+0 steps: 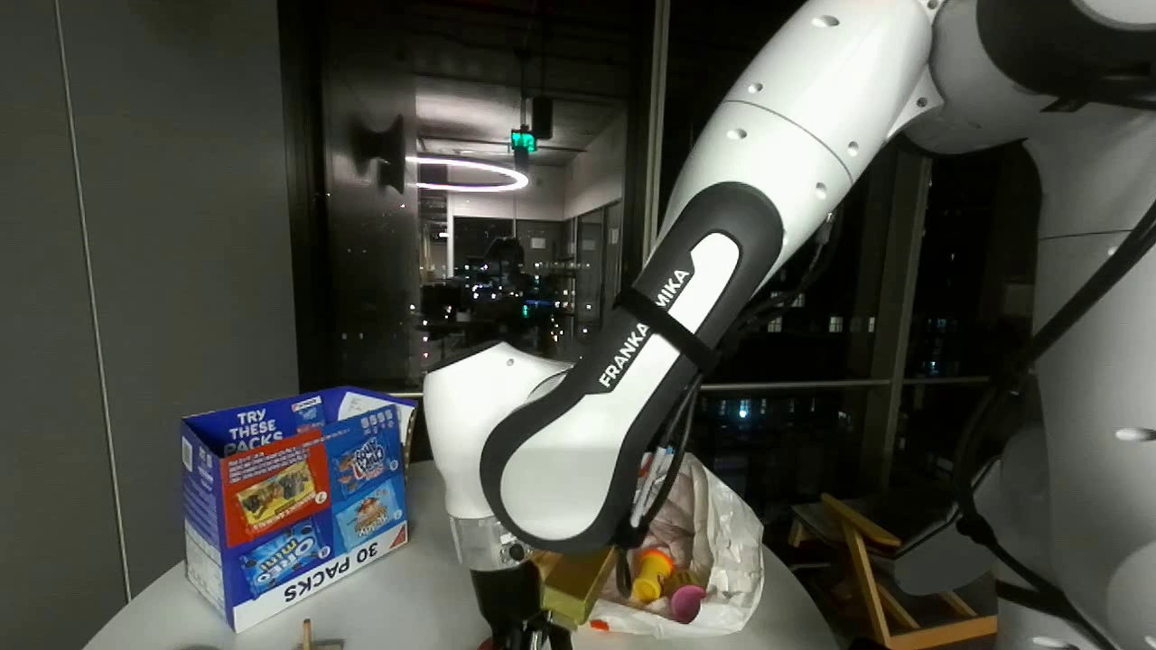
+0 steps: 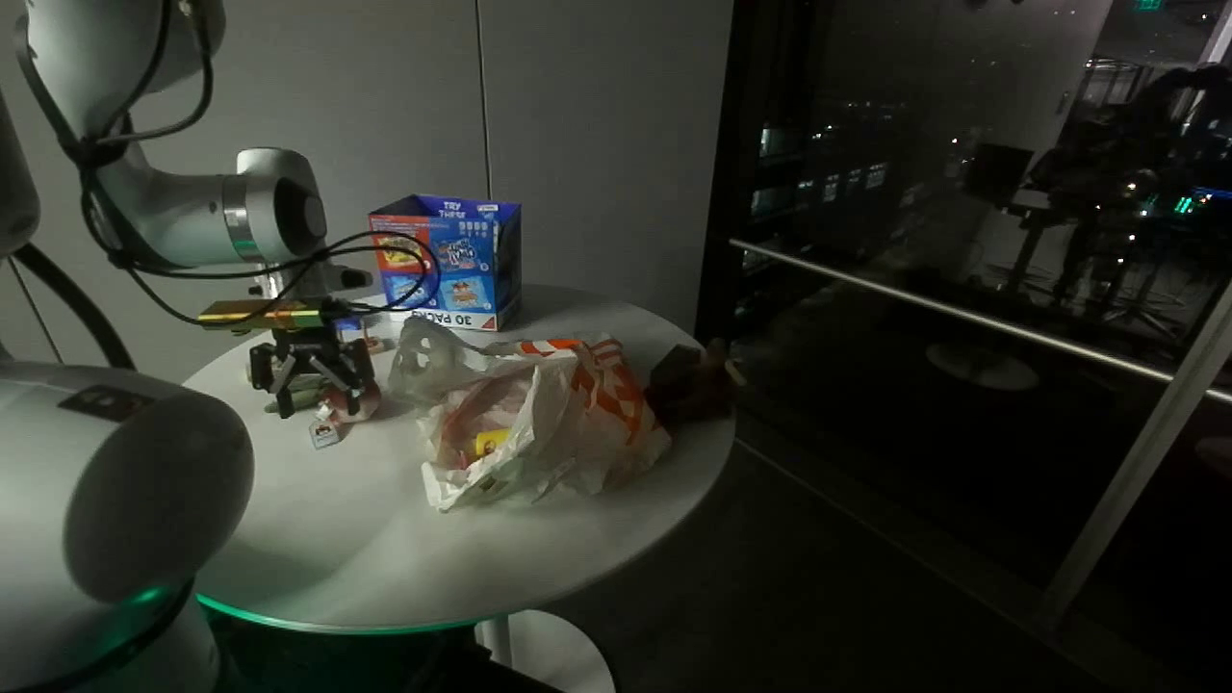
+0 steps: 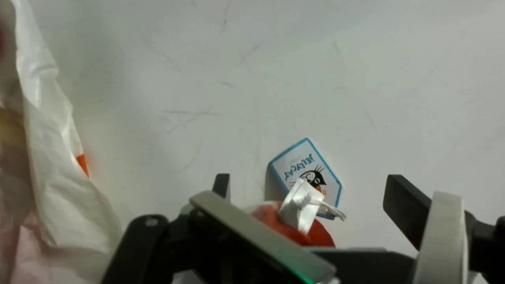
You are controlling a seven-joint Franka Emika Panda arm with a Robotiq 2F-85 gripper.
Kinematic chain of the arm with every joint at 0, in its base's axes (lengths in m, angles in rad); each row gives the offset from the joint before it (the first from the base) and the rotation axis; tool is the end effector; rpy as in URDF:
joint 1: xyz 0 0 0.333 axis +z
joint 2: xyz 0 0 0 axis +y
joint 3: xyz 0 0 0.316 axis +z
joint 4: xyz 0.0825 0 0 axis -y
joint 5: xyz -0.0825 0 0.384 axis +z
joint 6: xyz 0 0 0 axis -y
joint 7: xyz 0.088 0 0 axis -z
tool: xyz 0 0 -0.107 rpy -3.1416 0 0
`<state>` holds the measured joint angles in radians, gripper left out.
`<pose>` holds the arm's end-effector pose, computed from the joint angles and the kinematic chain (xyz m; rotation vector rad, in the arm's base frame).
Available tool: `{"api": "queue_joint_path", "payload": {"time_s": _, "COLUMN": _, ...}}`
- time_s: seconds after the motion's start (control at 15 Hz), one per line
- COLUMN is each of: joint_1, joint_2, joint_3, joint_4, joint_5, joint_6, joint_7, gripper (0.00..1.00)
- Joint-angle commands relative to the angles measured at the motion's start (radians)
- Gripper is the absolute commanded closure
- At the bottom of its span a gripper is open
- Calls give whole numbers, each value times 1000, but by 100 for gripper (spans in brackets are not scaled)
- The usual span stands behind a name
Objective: Put the yellow containers and radish in the plastic bag.
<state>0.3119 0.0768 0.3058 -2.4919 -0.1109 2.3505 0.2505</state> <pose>0.3644 0.2591 0.2419 2.9206 0.6766 -0.2615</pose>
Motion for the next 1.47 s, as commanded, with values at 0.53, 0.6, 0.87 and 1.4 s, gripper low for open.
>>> {"api": "queue_joint_path", "payload": {"time_s": 0.53, "joint_1": 0, "joint_2": 83, "joint_3": -52, "joint_4": -10, "joint_5": -371, "joint_6": 277, "joint_7": -158, "gripper": 30}}
{"api": "queue_joint_path", "payload": {"time_s": 0.6, "joint_1": -3, "joint_2": 91, "joint_3": -61, "joint_4": -12, "joint_5": -376, "joint_6": 294, "joint_7": -171, "gripper": 37}}
{"api": "queue_joint_path", "payload": {"time_s": 0.87, "joint_1": -3, "joint_2": 90, "joint_3": -81, "joint_4": -20, "joint_5": -375, "joint_6": 318, "joint_7": -203, "gripper": 69}}
{"api": "queue_joint_path", "payload": {"time_s": 1.4, "joint_1": -28, "joint_2": -141, "joint_3": -68, "joint_4": -21, "joint_5": -97, "joint_6": -103, "joint_7": -191, "gripper": 83}}
